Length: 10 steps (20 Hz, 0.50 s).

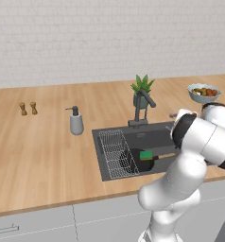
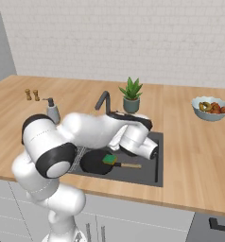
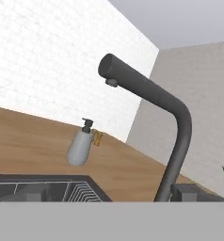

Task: Pick the pan and sponge and place them into the sink. Then turn on the water.

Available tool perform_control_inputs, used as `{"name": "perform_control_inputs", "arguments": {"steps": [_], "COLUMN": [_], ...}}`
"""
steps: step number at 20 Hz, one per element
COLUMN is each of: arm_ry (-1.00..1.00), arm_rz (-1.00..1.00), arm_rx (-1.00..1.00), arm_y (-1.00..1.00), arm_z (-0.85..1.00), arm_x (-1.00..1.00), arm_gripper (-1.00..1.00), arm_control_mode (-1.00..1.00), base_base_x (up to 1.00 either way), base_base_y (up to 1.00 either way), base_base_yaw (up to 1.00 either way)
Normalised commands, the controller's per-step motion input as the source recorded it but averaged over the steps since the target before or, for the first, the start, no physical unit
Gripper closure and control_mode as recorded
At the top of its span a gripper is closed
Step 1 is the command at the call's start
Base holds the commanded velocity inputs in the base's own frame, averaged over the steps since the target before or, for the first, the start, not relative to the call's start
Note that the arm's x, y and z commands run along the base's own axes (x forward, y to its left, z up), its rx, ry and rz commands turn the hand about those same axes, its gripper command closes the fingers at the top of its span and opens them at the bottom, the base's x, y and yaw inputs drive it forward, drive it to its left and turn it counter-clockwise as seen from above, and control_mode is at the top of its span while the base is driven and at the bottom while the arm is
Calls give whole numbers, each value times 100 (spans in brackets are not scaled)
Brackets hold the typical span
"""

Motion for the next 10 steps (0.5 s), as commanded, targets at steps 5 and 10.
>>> {"name": "perform_control_inputs", "arguments": {"steps": [5,10], "arm_ry": [9,0], "arm_rz": [0,0], "arm_rx": [5,8], "arm_y": [0,0], "arm_z": [0,-5], "arm_x": [23,18], "arm_gripper": [-100,-100], "arm_control_mode": [-100,-100], "base_base_x": [0,0], "base_base_y": [0,0], "base_base_yaw": [0,0]}}
